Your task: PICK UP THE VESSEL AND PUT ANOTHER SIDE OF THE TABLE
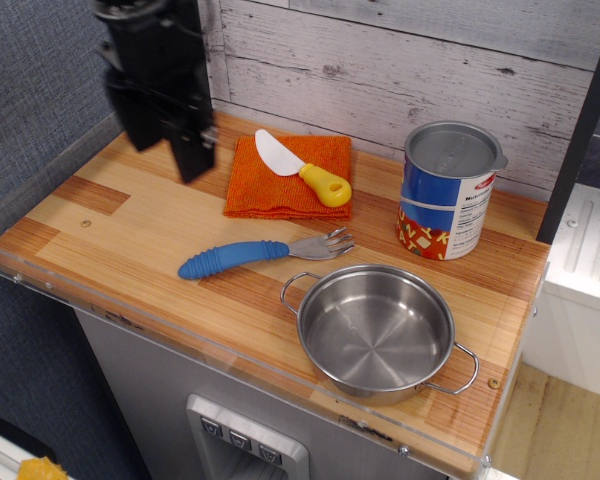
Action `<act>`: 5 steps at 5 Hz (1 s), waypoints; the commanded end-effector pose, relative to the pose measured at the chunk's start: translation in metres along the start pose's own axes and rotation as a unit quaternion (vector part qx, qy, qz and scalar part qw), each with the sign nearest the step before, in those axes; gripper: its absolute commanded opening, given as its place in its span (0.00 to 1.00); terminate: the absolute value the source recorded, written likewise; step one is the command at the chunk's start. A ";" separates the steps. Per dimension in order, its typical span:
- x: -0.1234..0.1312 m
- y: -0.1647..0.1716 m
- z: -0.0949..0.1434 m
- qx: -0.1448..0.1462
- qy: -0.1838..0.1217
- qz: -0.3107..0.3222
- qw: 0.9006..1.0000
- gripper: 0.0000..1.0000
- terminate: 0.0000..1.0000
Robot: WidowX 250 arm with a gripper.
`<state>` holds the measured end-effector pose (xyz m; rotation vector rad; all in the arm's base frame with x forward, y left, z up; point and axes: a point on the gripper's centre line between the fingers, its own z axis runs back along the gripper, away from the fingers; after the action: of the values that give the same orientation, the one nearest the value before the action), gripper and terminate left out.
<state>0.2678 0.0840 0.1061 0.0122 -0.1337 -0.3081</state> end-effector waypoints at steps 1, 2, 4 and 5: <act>0.018 -0.064 0.004 0.022 -0.023 -0.061 0.998 1.00 0.00; 0.030 -0.091 0.000 0.025 -0.017 0.022 0.999 1.00 0.00; 0.053 -0.140 -0.012 0.004 -0.052 0.210 0.976 1.00 0.00; 0.064 -0.151 -0.020 -0.003 -0.043 0.300 0.953 1.00 0.00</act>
<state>0.2755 -0.0799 0.0754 -0.0318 -0.1748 0.3130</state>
